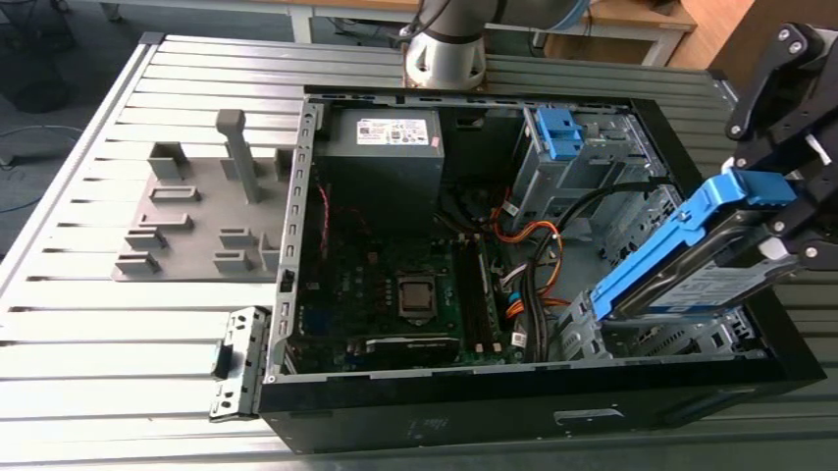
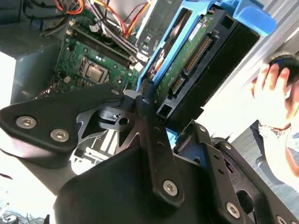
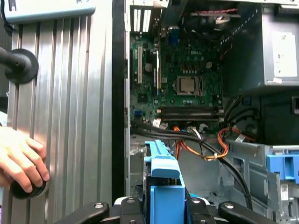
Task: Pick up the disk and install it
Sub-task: 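Pick up the disk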
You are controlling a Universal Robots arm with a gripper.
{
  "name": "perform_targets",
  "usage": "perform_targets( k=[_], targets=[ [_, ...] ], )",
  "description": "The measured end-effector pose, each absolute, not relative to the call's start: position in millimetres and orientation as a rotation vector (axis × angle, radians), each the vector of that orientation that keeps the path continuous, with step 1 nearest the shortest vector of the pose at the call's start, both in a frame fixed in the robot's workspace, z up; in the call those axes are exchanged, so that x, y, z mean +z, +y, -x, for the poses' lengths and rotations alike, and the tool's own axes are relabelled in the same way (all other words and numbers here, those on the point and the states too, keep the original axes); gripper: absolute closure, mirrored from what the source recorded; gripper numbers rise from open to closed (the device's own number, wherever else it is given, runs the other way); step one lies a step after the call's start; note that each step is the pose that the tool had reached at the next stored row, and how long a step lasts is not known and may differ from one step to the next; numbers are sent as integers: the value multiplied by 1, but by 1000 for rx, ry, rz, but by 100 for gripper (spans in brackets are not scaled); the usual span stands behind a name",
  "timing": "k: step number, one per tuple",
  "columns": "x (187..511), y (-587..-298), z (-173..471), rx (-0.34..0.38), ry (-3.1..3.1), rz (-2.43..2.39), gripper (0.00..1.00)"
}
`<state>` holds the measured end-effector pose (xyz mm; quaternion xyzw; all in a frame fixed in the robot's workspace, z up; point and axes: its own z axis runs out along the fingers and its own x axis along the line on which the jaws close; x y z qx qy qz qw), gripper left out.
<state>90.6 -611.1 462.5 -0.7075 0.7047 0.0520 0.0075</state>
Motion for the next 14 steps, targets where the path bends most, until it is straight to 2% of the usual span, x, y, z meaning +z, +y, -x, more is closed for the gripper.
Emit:
perform_targets(
  k=[14],
  targets=[
    [458, -611, -118, 164, 2207, 2210, 64]
  ],
)
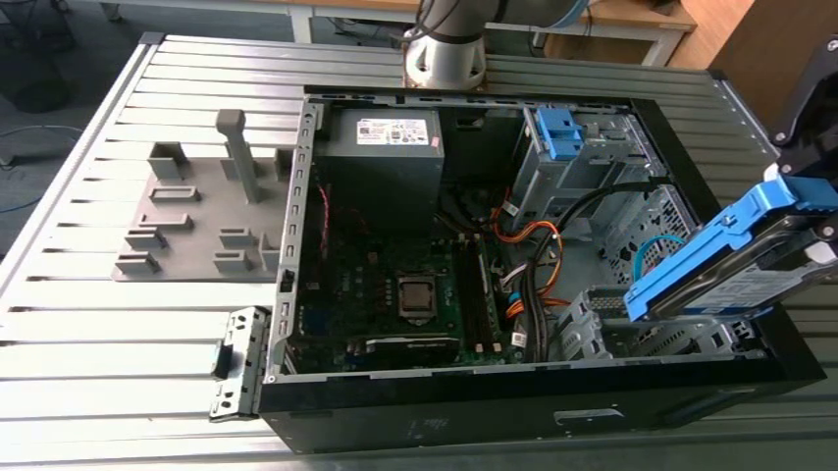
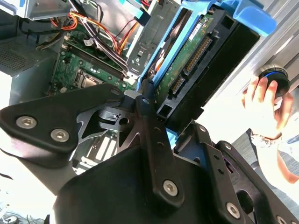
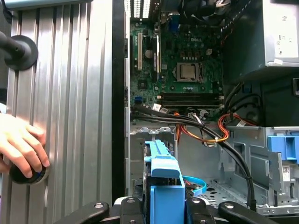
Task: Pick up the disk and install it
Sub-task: 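Pick up the disk, then insert the disk into the insertion slot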
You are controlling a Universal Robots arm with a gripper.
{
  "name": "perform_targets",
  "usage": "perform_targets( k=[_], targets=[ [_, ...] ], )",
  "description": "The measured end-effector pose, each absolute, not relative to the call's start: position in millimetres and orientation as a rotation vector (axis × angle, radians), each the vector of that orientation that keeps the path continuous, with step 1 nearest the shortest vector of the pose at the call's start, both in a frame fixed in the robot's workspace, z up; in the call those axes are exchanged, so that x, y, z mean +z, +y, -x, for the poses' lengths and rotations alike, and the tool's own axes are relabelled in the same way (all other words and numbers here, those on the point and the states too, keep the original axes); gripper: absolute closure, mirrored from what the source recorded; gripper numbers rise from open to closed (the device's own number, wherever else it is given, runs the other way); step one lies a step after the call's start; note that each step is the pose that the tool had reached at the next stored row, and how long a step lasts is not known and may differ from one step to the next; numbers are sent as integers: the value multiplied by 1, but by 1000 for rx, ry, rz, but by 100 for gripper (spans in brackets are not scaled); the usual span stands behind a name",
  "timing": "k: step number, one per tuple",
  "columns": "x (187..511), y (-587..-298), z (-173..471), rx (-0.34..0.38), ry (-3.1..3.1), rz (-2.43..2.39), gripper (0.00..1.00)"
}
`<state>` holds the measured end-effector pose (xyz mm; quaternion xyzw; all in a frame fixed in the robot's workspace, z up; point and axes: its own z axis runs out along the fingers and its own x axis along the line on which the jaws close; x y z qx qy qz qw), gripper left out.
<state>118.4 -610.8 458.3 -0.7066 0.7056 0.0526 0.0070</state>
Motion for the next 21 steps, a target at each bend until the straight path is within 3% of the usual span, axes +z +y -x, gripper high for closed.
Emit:
perform_targets(
  k=[21],
  targets=[
    [451, -611, -115, 164, 2209, 2208, 64]
  ],
)
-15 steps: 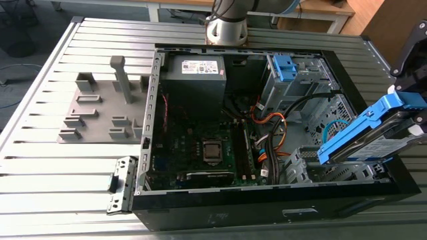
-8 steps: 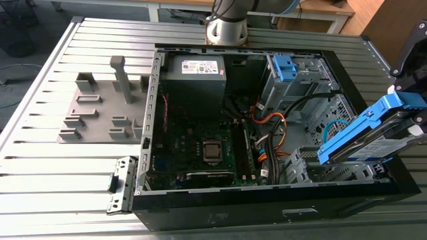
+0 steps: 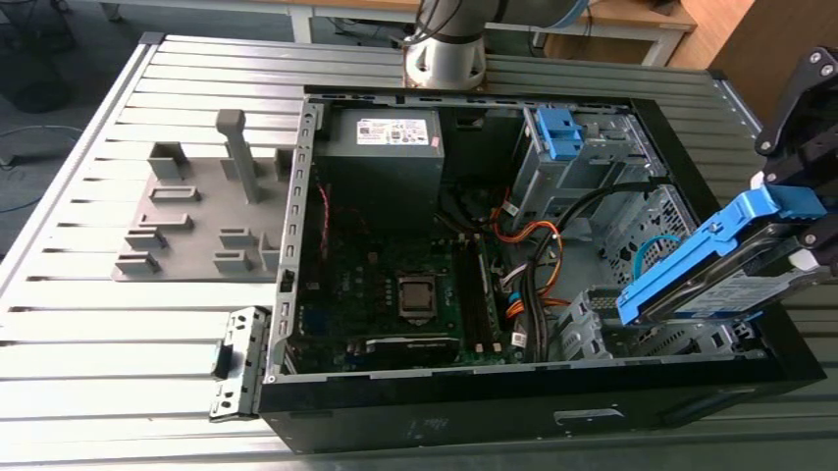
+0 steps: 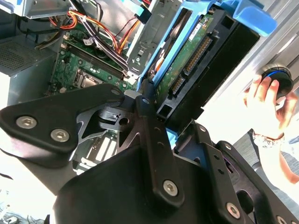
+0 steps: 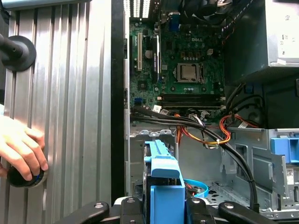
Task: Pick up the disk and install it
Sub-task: 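Insert the disk into the insertion slot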
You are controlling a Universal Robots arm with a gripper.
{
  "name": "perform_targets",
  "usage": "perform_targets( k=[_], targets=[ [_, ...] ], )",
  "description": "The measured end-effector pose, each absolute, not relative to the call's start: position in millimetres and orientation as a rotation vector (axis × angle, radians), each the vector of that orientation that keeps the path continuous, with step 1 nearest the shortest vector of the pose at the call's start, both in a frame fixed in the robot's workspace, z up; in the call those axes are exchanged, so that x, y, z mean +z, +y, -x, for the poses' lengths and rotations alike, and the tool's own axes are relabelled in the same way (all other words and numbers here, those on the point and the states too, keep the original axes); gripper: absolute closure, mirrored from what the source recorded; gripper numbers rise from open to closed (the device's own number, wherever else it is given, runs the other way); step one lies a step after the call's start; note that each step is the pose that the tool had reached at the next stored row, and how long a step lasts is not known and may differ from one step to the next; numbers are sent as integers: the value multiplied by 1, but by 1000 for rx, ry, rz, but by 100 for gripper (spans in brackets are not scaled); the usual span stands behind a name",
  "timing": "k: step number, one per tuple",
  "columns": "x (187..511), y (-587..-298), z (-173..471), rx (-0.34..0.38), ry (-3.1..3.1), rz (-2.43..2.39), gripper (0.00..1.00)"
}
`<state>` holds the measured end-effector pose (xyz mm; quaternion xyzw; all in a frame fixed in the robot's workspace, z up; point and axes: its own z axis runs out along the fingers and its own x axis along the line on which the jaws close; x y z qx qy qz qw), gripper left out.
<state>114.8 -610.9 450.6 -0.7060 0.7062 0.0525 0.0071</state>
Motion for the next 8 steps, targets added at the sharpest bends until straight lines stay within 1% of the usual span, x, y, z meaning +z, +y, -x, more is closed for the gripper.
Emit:
perform_targets(
  k=[8],
  targets=[
    [442, -604, -113, 166, 2208, 2207, 64]
  ],
)
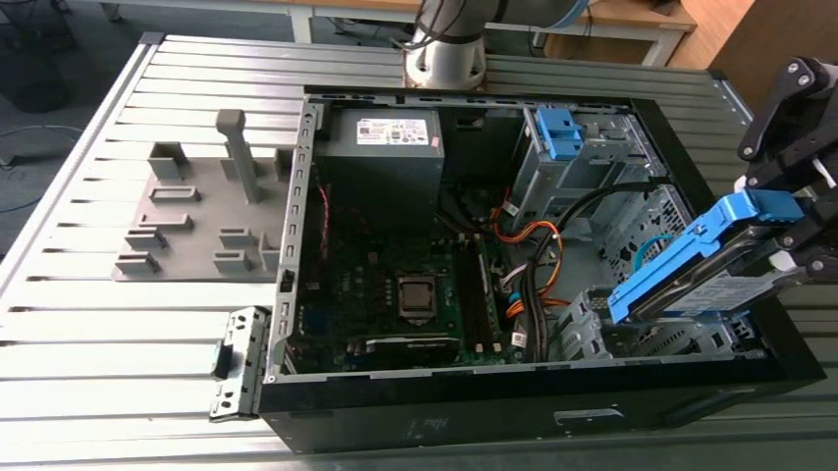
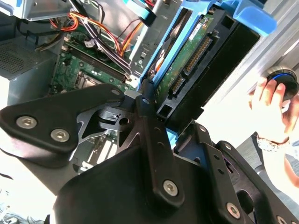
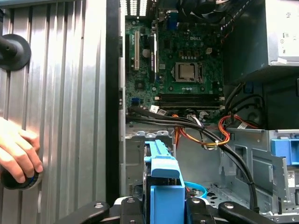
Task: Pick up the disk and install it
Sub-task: 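Insert the disk into the insertion slot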
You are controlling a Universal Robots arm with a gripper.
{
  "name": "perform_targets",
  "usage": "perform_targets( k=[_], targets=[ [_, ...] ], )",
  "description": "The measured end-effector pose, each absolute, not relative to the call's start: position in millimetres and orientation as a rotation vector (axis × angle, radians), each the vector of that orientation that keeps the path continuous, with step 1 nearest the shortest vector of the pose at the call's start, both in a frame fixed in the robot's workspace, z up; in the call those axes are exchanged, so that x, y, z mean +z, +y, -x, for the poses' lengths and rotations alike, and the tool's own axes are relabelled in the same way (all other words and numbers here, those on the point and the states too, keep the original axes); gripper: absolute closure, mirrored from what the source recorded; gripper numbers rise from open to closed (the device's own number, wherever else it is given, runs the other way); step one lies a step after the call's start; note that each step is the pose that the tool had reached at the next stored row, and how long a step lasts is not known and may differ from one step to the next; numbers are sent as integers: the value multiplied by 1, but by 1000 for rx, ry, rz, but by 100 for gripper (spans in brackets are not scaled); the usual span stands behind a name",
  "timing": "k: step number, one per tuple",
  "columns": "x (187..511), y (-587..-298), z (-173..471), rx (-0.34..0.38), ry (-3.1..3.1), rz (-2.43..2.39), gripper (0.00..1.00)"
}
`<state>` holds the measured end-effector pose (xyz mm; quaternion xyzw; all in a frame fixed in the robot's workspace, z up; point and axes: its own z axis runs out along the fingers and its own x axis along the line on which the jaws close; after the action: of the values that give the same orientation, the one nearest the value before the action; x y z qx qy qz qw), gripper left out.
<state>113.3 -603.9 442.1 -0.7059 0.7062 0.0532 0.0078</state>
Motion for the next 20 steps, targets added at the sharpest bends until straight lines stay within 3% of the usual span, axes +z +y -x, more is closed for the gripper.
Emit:
perform_targets(
  k=[20],
  targets=[
    [422, -590, -112, 167, 2207, 2207, 64]
  ],
)
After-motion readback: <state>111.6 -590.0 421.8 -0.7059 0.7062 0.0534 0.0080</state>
